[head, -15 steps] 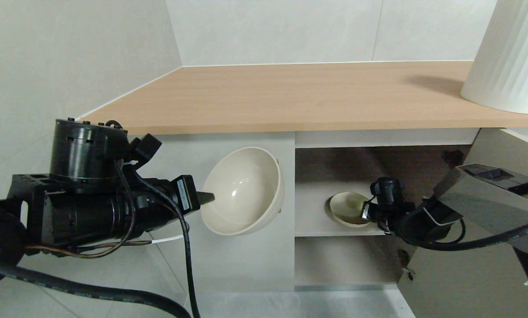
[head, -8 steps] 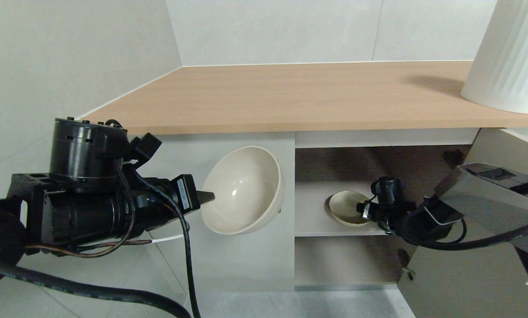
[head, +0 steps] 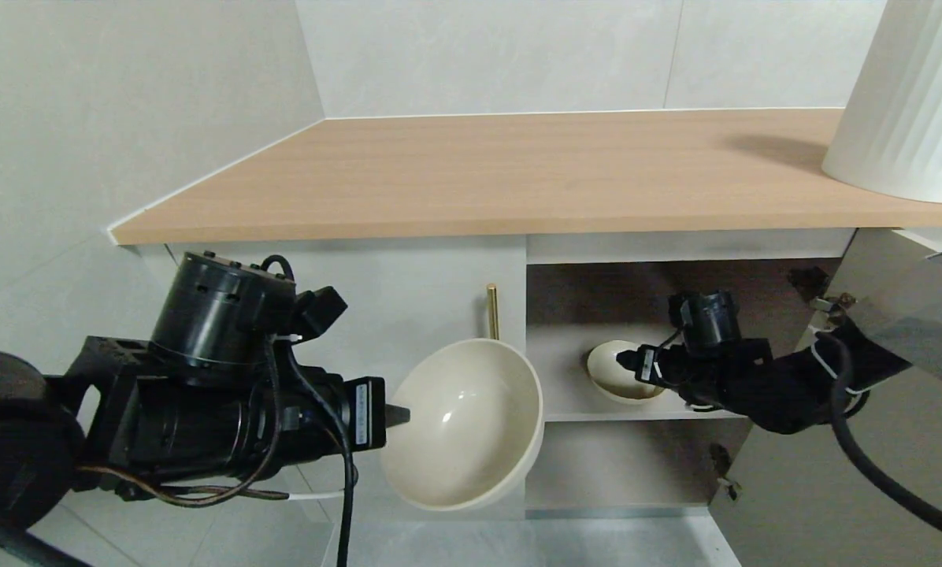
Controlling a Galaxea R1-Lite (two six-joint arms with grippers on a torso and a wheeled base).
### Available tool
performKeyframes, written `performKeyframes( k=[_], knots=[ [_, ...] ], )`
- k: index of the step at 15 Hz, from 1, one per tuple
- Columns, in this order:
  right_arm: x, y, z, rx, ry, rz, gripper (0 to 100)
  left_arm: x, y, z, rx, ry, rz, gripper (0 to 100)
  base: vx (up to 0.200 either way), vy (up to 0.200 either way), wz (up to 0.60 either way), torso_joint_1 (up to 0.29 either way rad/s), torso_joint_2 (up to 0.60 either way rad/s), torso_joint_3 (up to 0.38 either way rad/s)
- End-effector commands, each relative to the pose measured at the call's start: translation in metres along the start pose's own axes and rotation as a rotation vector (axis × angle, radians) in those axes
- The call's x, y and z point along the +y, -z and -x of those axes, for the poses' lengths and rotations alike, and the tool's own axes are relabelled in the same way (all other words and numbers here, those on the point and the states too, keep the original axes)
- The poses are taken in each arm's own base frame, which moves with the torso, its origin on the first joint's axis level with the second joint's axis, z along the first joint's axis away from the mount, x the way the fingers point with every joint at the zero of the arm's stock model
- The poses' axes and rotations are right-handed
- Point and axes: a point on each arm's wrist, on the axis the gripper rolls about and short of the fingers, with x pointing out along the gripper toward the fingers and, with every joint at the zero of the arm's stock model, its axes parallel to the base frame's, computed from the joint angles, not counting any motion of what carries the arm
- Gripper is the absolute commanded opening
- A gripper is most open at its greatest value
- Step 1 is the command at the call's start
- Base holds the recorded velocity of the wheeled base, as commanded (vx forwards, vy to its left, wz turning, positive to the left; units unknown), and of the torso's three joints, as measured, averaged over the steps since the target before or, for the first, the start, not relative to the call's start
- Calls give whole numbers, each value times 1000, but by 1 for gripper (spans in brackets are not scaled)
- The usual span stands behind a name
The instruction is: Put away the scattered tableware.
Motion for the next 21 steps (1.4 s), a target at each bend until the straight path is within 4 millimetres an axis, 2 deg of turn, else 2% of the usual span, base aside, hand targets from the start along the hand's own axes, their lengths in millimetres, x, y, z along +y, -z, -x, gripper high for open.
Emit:
performKeyframes(
  k=[1, 4, 8, 10, 14, 17, 19, 21],
  knots=[
    [28, -3, 58, 52, -187, 44, 100, -2, 7, -13, 55, -11, -11, 0, 0, 0, 0, 0, 0, 0],
    [42, 8, 96, 145, -341, 99, 100, -2, 20, -36, 161, -46, -21, 0, 0, 0, 0, 0, 0, 0],
    [49, 26, 106, 178, -379, 216, 100, 4, 30, -79, 243, -143, -27, 0, 0, 0, 0, 0, 0, 0],
    [58, 34, 111, 196, -408, 239, 100, 7, 36, -94, 252, -218, -40, 0, 0, 0, 0, 0, 0, 0],
    [70, 56, 118, 249, -441, 295, 100, 4, 38, -98, 245, -237, -56, 0, 0, 0, 0, 0, 0, 0],
    [72, 68, 111, 277, -412, 345, 100, -1, 40, -97, 245, -225, -68, 0, 0, 0, 0, 0, 0, 0],
    [72, 75, 99, 262, -329, 366, 100, -4, 40, -93, 238, -216, -73, 0, 0, 0, 0, 0, 0, 0],
    [73, 75, 97, 259, -324, 364, 100, -5, 39, -91, 234, -211, -75, 0, 0, 0, 0, 0, 0, 0]
  ],
)
